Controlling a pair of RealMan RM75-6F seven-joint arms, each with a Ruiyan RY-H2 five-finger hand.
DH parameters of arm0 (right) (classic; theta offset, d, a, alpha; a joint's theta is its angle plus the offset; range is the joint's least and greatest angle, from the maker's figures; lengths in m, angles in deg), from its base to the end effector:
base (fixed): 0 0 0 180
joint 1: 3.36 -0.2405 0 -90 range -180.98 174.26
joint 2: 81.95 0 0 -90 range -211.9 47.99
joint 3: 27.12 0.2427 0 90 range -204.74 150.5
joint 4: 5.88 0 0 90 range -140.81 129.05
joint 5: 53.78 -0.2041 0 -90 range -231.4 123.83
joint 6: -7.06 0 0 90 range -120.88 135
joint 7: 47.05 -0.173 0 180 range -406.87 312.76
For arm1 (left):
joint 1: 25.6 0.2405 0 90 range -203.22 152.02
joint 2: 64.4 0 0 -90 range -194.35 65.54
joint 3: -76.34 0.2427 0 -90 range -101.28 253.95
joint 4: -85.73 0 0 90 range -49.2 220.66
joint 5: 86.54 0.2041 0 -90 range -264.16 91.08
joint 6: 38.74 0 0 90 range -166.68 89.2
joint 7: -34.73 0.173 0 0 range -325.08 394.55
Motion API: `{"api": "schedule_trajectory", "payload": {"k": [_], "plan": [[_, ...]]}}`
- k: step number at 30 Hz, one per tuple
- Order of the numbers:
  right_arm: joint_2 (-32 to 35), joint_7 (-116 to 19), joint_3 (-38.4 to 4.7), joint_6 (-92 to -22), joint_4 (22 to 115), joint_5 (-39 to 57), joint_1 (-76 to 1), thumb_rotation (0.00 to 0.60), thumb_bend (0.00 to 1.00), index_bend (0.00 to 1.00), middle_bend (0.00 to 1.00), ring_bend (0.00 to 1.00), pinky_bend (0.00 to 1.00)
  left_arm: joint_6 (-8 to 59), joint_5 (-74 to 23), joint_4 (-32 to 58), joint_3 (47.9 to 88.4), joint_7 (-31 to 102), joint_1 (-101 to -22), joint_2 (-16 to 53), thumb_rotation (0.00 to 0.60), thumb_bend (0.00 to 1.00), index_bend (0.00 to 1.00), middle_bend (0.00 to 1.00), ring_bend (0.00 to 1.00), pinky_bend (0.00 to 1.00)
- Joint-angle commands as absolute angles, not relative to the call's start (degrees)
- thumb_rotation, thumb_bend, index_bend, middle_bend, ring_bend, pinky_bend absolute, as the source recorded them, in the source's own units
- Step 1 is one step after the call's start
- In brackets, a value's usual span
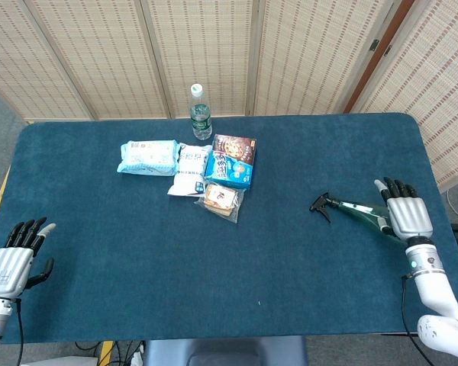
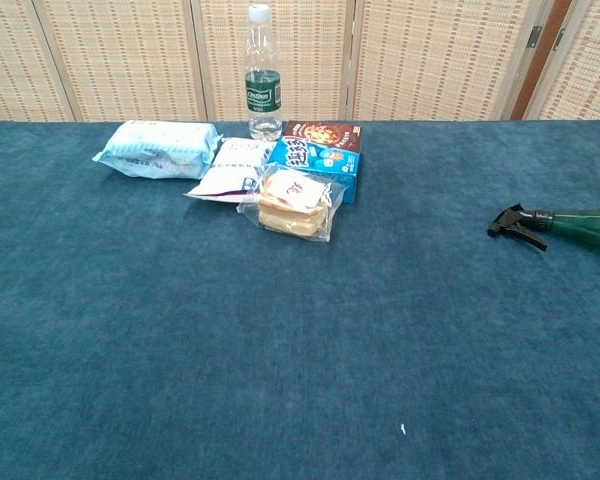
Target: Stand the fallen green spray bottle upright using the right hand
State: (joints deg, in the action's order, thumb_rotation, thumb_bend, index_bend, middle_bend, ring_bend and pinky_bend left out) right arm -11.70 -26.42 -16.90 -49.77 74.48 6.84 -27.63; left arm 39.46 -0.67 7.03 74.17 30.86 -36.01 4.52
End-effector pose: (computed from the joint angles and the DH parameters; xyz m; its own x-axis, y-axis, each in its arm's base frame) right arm -0.3184 -0.3348 0.1224 0.6197 -0.2404 0.7471 -0.7591 0.0583 0.6483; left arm -0.3246 0.2402 0.1382 0.4779 0.0765 0.8751 0.8781 -0.0693 -0.4735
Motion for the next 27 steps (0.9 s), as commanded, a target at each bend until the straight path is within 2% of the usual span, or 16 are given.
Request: {"api": "schedule_trajectory", "payload": {"k": [1,13,27], "plan": [[-10.50,-24.93,-16.97,-49.49,74.45,5.39,-28.54,0.600,0.33,0.05,0.06,0.00,0.12,39.82,-0.25,8.06,74.49,29.68,-35.86,4.87,0.600,0.45,0.12,0.07,0.00,0.00],[-7.83,-21.31,-17.46,-49.11,73.44,3.01,-30.92,0.600,0.32,0.05,0.06,0.00,0.12,40.88,0.41,10.67,75.06,26.82,-35.37,5.32,0.600,0.45,0.12,0.07,0.00,0.00],[-3.69,-23.29,-18.70,-48.94,69.63,2.55,-31.08,0.600,0.31,0.05,0.07,0.00,0.12,40.74,0.40,12.60,75.60,25.06,-35.11,5.51,0.600,0.45,0.12,0.07,0.00,0.00]]}}
